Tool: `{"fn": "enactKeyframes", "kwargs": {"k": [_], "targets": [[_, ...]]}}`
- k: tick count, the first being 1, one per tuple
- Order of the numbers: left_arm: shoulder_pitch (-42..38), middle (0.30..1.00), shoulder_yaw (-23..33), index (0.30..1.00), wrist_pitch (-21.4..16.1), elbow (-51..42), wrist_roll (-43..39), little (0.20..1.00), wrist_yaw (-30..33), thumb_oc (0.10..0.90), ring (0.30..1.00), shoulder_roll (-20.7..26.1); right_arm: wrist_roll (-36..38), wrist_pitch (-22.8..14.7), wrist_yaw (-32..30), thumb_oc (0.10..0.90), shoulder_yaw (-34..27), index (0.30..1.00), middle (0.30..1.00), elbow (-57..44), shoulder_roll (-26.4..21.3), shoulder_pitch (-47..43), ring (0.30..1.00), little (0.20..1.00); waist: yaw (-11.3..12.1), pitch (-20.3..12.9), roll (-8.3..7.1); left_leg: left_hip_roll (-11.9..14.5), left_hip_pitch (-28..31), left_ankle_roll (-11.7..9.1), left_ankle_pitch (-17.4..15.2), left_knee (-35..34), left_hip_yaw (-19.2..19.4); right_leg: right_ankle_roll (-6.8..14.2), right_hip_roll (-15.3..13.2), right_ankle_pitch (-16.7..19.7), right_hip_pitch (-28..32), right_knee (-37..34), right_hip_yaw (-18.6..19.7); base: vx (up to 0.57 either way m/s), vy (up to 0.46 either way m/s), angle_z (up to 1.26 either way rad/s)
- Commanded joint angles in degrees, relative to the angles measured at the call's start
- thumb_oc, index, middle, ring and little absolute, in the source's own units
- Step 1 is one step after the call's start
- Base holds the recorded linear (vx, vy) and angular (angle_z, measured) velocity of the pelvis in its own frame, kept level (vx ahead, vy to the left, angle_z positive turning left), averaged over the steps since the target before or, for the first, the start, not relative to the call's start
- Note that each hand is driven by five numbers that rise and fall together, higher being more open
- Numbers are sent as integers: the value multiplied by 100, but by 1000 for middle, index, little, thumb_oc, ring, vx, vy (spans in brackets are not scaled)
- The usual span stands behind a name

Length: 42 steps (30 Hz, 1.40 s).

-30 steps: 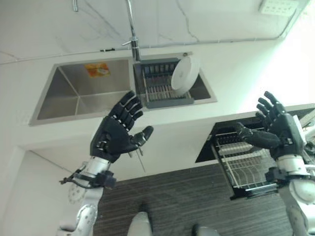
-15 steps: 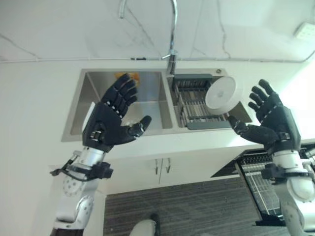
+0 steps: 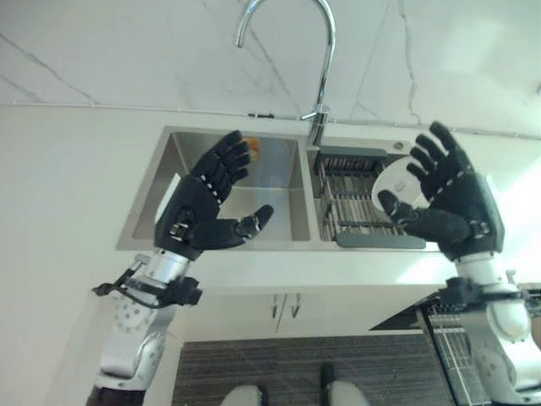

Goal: Place the dishes in the dishwasher.

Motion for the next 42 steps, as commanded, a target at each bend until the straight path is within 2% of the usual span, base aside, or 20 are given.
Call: {"fn": "enactKeyframes", "kwargs": {"k": [1, 4, 6, 7, 9, 14, 21, 26, 42], "targets": [[-455, 900, -134, 900, -380, -596, -517, 900, -68, 800, 900, 5, 140, -445, -249, 800, -438, 900, 900, -128, -487, -382, 900, 900, -144, -406, 91, 1120, 287, -643, 770, -620, 230, 100, -133, -568, 64, 565, -165, 58, -457, 27], [-361, 900, -127, 900, -432, -514, -608, 900, -213, 800, 900, -80, 163, -283, -262, 800, -588, 900, 900, -37, -624, -386, 900, 900, -138, -387, 74, 962, 297, -571, 739, -620, 421, 3, -89, -636, 169, 565, -343, 35, -234, 40], [-294, 900, -128, 900, -439, -497, -609, 900, -289, 800, 900, -119, 323, -314, -324, 800, -640, 900, 900, 69, -696, -481, 900, 900, -117, -395, 152, 738, 210, -525, 668, -620, 366, -4, -38, -682, 184, 565, -389, 50, -119, 39], [-318, 900, -210, 900, -425, -447, -598, 900, -260, 800, 900, -150, 506, -415, -410, 800, -531, 900, 900, 198, -587, -706, 900, 900, -112, -430, 232, 605, 193, -488, 594, -620, 292, -24, 13, -713, 175, 565, -381, 69, -71, 14], [-408, 900, -322, 900, -457, -346, -548, 900, -173, 800, 900, -165, 449, -408, -473, 800, -357, 900, 900, 296, -540, -922, 900, 900, -86, -469, 257, 571, 215, -505, 559, -620, 169, -44, 52, -746, 211, 565, -350, 54, -11, -4], [-503, 900, -488, 900, -425, -228, -576, 900, -143, 800, 900, -125, 440, -220, -666, 800, -142, 900, 900, 513, -605, -1286, 900, 900, 2, -601, 287, 662, 223, -586, 524, -620, 89, -22, -18, -809, 329, 565, -443, 68, 49, 2], [-693, 900, -547, 900, -431, -48, -549, 900, -204, 800, 900, -18, 355, -98, -1065, 800, 67, 900, 900, 1351, -624, -1779, 900, 900, 107, -683, 284, 600, 272, -541, 397, -620, 70, 35, -147, -818, 410, 565, -513, 19, 64, 6], [-788, 900, -578, 900, -410, 38, -596, 900, -224, 800, 900, 67, 193, -73, -1585, 800, 74, 900, 900, 2010, -605, -2035, 900, 900, 154, -724, 269, 547, 309, -474, 333, -620, 69, 52, -188, -820, 442, 565, -488, 4, 51, 2], [-1030, 900, -715, 900, -368, 144, -637, 900, -281, 800, 900, 92, 524, 326, -1935, 800, -30, 900, 900, 2842, -576, -2129, 900, 900, 125, -759, 227, 523, 392, -403, 230, -620, 168, 81, -185, -809, 452, 565, -334, -5, 10, -3]]}}
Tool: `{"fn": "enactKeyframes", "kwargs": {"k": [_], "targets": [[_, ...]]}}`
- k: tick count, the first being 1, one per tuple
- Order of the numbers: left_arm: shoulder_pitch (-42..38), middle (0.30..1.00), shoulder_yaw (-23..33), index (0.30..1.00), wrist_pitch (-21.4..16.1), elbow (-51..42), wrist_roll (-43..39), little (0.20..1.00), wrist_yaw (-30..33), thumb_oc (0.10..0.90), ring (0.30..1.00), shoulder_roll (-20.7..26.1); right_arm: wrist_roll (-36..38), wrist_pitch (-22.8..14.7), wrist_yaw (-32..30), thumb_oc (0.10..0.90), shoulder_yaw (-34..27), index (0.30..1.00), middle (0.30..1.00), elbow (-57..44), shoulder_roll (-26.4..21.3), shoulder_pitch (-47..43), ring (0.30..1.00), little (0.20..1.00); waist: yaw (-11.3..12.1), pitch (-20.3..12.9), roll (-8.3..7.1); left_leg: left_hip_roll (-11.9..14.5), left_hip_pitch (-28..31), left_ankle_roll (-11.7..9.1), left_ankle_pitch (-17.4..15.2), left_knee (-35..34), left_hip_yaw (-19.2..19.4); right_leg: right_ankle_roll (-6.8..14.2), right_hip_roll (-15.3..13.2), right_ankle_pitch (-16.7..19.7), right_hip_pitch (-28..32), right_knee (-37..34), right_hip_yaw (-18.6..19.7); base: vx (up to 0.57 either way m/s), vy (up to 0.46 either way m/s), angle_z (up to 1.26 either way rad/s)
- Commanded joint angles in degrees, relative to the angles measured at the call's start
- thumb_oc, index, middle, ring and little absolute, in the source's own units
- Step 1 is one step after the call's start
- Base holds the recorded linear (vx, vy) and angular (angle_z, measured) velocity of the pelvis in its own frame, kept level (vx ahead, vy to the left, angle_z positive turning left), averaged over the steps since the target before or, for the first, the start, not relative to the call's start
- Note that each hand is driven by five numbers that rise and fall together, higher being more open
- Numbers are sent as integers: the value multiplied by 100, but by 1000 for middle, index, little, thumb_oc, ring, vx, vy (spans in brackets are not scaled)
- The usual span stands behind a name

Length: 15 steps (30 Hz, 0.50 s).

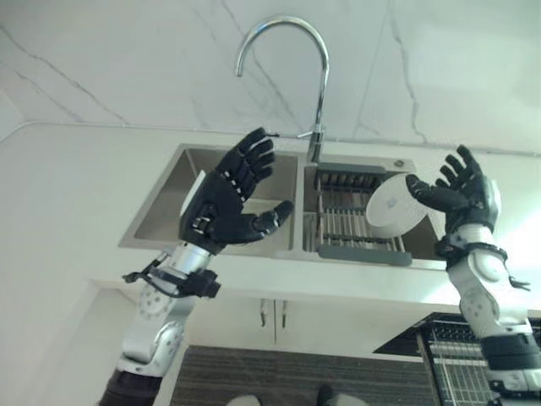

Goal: Place the dishes in the dishwasher.

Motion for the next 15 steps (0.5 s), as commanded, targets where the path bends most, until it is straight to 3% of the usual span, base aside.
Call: {"fn": "enactKeyframes", "kwargs": {"k": [1, 15], "targets": [[-486, 900, -163, 900, -467, -174, -205, 900, -123, 800, 900, 287, 87, -384, -36, 800, -409, 900, 900, -79, -237, -618, 900, 900, 2, -526, -30, 202, 179, -236, 23, -355, -174, 444, -295, -419, 300, 146, 203, 6, 1, -7], [-504, 900, -235, 900, -431, -167, -194, 900, -119, 800, 900, 330, 301, 71, -90, 800, -402, 900, 900, 426, -318, -598, 900, 900, 9, -527, -44, 219, 168, -250, 30, -355, -147, 434, -266, -418, 296, 146, 231, -5, 1, -3]]}}
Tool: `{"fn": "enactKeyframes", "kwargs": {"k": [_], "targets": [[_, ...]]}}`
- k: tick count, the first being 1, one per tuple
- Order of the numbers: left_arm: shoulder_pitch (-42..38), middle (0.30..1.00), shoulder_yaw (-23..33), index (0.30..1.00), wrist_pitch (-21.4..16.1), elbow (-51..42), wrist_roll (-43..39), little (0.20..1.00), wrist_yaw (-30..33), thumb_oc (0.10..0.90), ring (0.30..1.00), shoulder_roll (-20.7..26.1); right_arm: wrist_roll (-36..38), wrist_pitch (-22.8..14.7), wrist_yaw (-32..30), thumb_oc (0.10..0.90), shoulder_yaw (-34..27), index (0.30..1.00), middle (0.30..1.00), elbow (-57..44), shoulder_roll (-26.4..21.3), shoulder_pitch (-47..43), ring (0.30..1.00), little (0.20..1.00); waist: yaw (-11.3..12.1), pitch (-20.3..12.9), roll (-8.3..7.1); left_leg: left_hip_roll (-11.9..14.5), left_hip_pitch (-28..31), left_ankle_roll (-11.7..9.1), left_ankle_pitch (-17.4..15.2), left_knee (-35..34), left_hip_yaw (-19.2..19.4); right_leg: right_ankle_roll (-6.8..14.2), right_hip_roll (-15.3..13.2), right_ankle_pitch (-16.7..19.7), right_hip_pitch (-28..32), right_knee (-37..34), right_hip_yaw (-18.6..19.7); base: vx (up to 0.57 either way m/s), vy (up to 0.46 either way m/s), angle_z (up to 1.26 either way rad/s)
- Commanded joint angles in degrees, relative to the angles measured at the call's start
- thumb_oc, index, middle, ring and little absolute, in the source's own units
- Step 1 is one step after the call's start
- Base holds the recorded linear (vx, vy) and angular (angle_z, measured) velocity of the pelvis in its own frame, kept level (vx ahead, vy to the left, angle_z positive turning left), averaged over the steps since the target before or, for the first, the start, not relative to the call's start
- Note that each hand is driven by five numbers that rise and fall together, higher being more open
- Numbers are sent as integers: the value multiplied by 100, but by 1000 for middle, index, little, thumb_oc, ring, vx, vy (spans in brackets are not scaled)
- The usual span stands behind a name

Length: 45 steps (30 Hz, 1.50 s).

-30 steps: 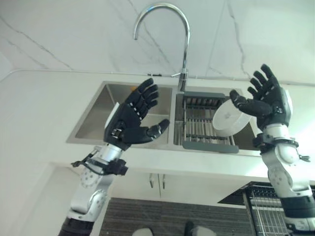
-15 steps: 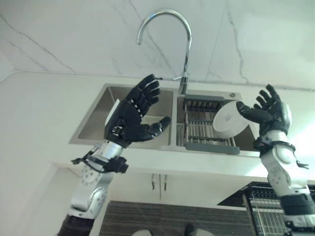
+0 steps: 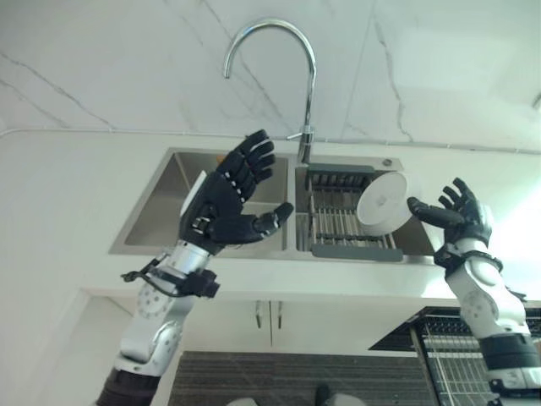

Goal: Place the dishes in the dishwasher.

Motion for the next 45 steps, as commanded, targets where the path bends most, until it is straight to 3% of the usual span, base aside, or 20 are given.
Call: {"fn": "enactKeyframes", "kwargs": {"k": [1, 8, 29, 38, 44, 45], "targets": [[-506, 900, -205, 900, -432, -196, -194, 900, -110, 800, 900, 133, 99, -354, 31, 800, -394, 900, 900, -37, -312, -610, 900, 900, 117, -514, -24, 213, 139, -266, 41, -348, -240, 419, -290, -455, 297, 236, 137, 0, 0, 0], [-549, 900, -201, 900, -411, -154, -225, 900, -124, 800, 900, 182, 675, 47, 354, 800, -262, 900, 900, 296, -302, -684, 900, 900, 155, -527, -50, 220, 131, -281, 55, -348, -231, 421, -307, -450, 305, 236, 96, 0, 0, 0], [-656, 900, -250, 900, -358, -91, -272, 900, -54, 800, 900, 270, 926, 400, 766, 800, 66, 900, 900, 769, -493, -1157, 900, 900, 244, -544, -78, 186, 124, -284, 74, -348, -276, 416, -320, -447, 337, 236, 49, 0, 0, 0], [-745, 900, -310, 900, -385, 11, -335, 900, -32, 800, 900, 320, 1467, 494, 1006, 800, 200, 900, 900, 1267, -660, -1583, 900, 900, 347, -561, -99, 153, 107, -287, 97, -348, -341, 401, -334, -459, 372, 236, -28, -12, 2, 2], [-809, 900, -380, 900, -387, 95, -400, 900, -38, 800, 900, 369, 1960, 323, 1152, 800, 192, 900, 900, 1963, -811, -1983, 900, 900, 455, -589, -103, 124, 103, -291, 105, -348, -405, 392, -350, -478, 408, 236, -94, -10, 4, 7], [-811, 900, -392, 900, -388, 99, -410, 900, -37, 800, 900, 369, 2008, 234, 1119, 731, 194, 796, 796, 2060, -836, -2072, 796, 796, 473, -593, -102, 122, 102, -294, 107, -348, -411, 392, -353, -480, 412, 236, -104, -9, 11, 6]]}}
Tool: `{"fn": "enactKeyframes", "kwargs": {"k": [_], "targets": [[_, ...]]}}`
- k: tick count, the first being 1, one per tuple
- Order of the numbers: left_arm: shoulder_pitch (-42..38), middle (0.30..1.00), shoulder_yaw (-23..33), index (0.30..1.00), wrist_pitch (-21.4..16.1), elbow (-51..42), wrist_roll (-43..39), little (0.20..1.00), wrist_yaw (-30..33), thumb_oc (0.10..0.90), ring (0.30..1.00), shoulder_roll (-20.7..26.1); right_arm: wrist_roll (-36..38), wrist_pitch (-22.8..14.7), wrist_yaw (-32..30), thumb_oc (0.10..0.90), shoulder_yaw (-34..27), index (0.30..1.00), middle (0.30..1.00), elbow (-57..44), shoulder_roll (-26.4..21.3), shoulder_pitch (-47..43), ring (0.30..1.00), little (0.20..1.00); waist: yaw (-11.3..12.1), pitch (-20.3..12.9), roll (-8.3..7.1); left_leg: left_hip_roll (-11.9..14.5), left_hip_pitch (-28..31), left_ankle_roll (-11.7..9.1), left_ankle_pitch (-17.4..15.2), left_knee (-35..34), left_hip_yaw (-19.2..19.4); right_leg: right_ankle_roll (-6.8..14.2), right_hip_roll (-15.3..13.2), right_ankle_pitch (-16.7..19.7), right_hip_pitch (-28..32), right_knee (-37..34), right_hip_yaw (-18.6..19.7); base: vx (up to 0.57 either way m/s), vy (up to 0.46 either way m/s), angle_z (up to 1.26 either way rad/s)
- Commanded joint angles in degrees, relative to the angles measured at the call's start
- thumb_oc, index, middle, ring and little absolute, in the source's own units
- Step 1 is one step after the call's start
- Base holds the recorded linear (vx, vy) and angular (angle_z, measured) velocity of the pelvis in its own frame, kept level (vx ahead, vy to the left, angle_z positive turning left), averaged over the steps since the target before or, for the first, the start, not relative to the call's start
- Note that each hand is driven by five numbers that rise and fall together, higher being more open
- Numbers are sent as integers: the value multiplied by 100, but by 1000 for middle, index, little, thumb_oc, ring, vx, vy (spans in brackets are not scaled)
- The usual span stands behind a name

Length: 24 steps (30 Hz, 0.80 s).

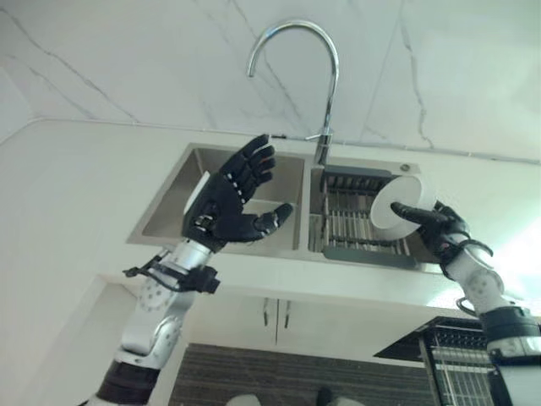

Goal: Place the dishes in the dishwasher.

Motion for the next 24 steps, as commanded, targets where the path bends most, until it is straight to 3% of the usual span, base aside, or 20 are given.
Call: {"fn": "enactKeyframes", "kwargs": {"k": [1, 2, 4, 14, 17, 21, 22, 24], "targets": [[-555, 900, -283, 900, -493, -260, -400, 900, -54, 800, 900, 324, 444, -779, 72, 515, -105, 472, 472, 117, -554, -903, 472, 472, 134, -596, -101, 140, 133, -296, 88, -350, -273, 400, -315, -507, 340, 240, 56, -10, 14, 4], [-558, 900, -303, 900, -508, -243, -424, 900, -62, 800, 900, 333, 441, -857, 7, 400, -115, 300, 300, 219, -576, -1008, 300, 300, 156, -601, -95, 132, 132, -295, 87, -350, -286, 396, -315, -511, 345, 240, 49, 0, 0, 0], [-585, 900, -369, 900, -531, -216, -452, 900, -46, 800, 900, 350, 446, -1027, -87, 400, -80, 300, 300, 496, -618, -1223, 300, 300, 207, -610, -86, 111, 128, -290, 92, -350, -321, 391, -317, -515, 356, 240, 33, -14, 23, 13], [-596, 900, -549, 900, -319, -214, -993, 900, -354, 800, 900, 456, 293, -1069, -101, 400, 241, 300, 300, 1361, -923, -1814, 300, 300, 325, -611, -51, 59, 113, -275, 127, -350, -379, 375, -343, -511, 381, 240, -44, -7, 7, 7], [-516, 900, -565, 900, 103, -322, -1895, 900, -965, 800, 900, 407, 284, -1146, 94, 400, 234, 300, 300, 1192, -937, -1772, 300, 300, 291, -616, -29, 75, 127, -285, 129, -350, -359, 379, -342, -501, 377, 240, -28, 0, 0, 0], [-444, 900, -623, 900, 478, -418, -2349, 900, -1516, 800, 900, 318, 317, -1338, 122, 400, 180, 300, 300, 764, -905, -1681, 300, 300, 216, -609, -7, 99, 143, -288, 118, -350, -295, 379, -335, -488, 355, 240, 2, 10, 22, -2], [-373, 900, -700, 900, 1040, -509, -2840, 900, -2092, 800, 900, 221, 526, -1501, 164, 400, 48, 300, 300, 266, -878, -1590, 300, 300, 134, -607, 17, 116, 151, -291, 103, -350, -239, 391, -330, -470, 320, 240, 51, 25, 71, -4], [-277, 900, -816, 900, 1559, -578, -3165, 900, -2696, 800, 900, 126, 612, -1644, 160, 400, -69, 300, 300, -268, -835, -1500, 300, 300, 40, -603, 46, 119, 165, -285, 76, -350, -187, 410, -330, -451, 283, 240, 108, 28, 97, -8]]}}
